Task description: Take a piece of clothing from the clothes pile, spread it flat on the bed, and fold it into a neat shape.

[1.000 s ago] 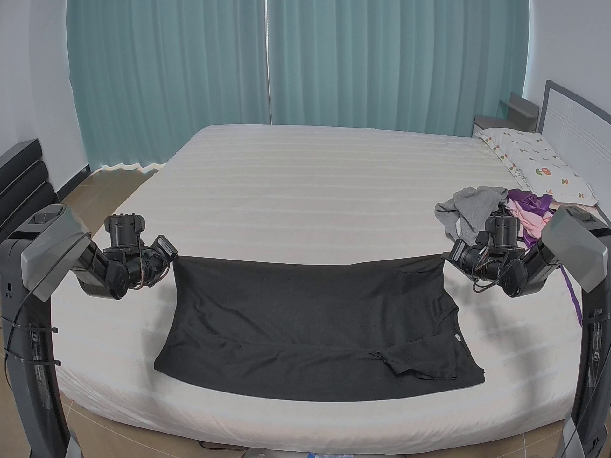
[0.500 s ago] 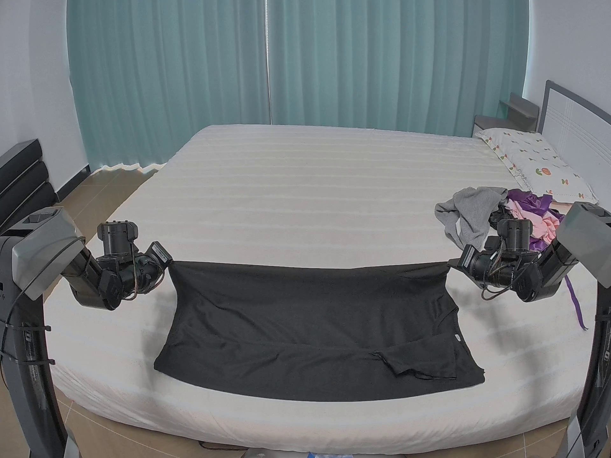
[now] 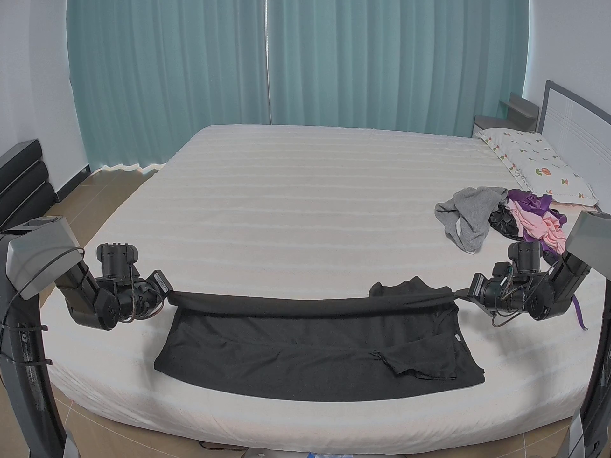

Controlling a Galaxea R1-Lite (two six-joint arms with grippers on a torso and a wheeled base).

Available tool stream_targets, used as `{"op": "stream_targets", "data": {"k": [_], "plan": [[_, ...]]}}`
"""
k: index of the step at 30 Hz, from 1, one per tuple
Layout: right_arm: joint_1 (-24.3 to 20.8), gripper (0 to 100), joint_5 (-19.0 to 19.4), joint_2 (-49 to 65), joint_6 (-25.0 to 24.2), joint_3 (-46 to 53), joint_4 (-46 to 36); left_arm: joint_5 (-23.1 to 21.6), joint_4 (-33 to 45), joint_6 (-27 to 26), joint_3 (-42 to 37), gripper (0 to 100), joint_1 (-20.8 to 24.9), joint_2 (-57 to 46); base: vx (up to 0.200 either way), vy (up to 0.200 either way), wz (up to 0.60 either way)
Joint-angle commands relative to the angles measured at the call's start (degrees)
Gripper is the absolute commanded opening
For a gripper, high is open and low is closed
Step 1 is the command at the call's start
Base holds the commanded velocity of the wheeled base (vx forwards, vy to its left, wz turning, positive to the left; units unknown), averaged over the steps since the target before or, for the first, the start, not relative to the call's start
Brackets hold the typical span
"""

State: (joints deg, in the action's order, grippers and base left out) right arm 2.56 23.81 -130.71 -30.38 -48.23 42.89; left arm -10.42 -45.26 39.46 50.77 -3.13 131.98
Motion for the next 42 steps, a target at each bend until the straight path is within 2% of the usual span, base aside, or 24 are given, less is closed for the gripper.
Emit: {"op": "stream_targets", "data": {"k": [1, 7, 12, 15, 28, 33, 34, 42], "plan": [[1.0, 0, 0.8, 0.1, 2.2, 3.1, 0.0, 0.0, -1.8, -1.0, -3.7, 0, 0.0, -0.3, 0.000, 0.000, 0.00], [1.2, 0, 1.1, 0.8, 3.8, 6.0, 0.0, -0.1, -5.9, -1.1, -7.4, 0, 0.0, -0.8, 0.000, 0.000, 0.00], [1.4, 0, 3.0, 2.8, 3.9, 8.2, 0.8, -0.3, -6.3, -1.0, -9.1, 0, 0.0, -1.8, 0.000, 0.000, 0.00], [1.6, 0, 2.9, 2.8, 4.2, 9.4, 1.5, -0.3, -6.3, -1.0, -9.8, 0, 0.0, -2.0, 0.000, 0.000, 0.00], [1.7, 0, 2.5, -0.5, 10.8, 13.1, 3.7, -0.3, -6.3, -1.1, -12.2, 0, 0.2, -1.3, 0.000, 0.000, 0.00], [1.6, 0, 2.1, -1.0, 11.0, 12.7, 3.7, -0.4, -6.2, -1.1, -12.5, 0, 0.2, -1.3, 0.000, 0.000, 0.00], [1.5, 100, 2.0, -1.2, 11.0, 12.5, 3.7, -0.4, -6.2, -1.1, -12.6, 100, 0.2, -1.3, 0.000, 0.000, 0.00], [1.7, 100, 2.6, 1.9, 8.1, 10.8, 3.7, -0.4, -6.2, -0.9, -13.2, 100, 0.1, -3.2, 0.000, 0.000, 0.00]]}}
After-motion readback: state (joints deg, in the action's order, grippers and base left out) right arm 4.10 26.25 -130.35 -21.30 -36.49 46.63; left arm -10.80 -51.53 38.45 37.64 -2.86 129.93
